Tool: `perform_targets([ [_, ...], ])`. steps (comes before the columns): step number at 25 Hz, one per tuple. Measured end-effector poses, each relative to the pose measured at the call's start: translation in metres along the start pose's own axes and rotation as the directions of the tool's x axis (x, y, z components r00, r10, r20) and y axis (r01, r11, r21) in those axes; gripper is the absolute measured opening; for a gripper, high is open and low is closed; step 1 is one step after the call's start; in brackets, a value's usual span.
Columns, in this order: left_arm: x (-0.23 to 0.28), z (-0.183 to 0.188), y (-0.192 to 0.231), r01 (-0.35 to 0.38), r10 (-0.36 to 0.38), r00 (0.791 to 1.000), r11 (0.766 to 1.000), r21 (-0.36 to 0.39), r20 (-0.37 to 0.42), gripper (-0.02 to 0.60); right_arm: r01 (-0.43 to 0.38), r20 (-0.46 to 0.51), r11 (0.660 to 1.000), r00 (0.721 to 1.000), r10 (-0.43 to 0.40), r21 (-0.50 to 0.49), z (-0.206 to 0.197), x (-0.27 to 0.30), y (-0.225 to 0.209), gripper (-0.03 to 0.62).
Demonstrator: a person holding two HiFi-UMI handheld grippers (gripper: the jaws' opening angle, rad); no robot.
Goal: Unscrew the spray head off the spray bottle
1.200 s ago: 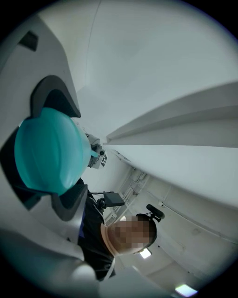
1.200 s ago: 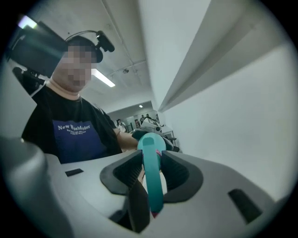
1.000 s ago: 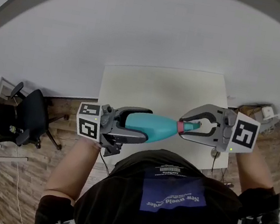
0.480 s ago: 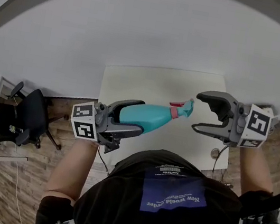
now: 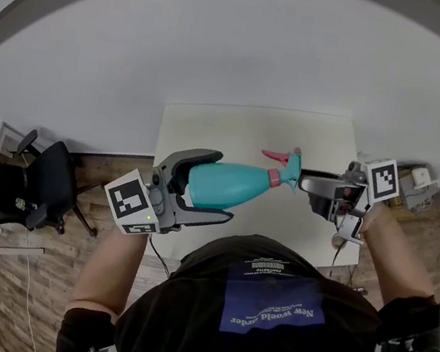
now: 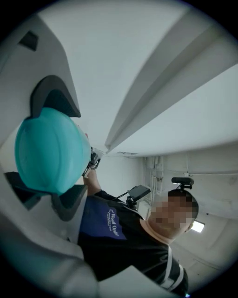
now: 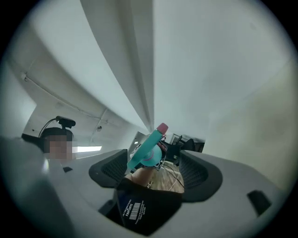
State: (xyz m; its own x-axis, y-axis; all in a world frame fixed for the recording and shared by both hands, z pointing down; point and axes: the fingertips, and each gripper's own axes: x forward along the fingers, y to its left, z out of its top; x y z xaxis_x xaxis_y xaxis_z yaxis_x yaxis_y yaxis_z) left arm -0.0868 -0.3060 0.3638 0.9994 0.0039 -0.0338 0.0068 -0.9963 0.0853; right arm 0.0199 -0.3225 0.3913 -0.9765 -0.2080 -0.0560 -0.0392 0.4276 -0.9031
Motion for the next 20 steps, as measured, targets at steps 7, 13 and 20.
perform_targets([
  [7, 0.011, -0.004, -0.009, 0.037, -0.022, 0.995, 0.988, 0.150, -0.099, 0.456, -0.044, -0.084, 0.998, 0.995, 0.049, 0.051, -0.007, 0.028, -0.005, 0.322],
  [13, 0.014, 0.001, -0.011, 0.054, -0.025, 0.992, 0.968, 0.245, -0.120, 0.456, -0.005, -0.120, 0.999, 0.993, 0.009, 0.039, -0.012, 0.030, -0.008, 0.203],
  [20, 0.011, -0.001, -0.006, 0.042, -0.039, 0.997, 0.998, 0.054, -0.063, 0.456, 0.005, -0.133, 0.991, 0.991, -0.023, -0.134, -0.010, 0.032, 0.004, 0.124],
])
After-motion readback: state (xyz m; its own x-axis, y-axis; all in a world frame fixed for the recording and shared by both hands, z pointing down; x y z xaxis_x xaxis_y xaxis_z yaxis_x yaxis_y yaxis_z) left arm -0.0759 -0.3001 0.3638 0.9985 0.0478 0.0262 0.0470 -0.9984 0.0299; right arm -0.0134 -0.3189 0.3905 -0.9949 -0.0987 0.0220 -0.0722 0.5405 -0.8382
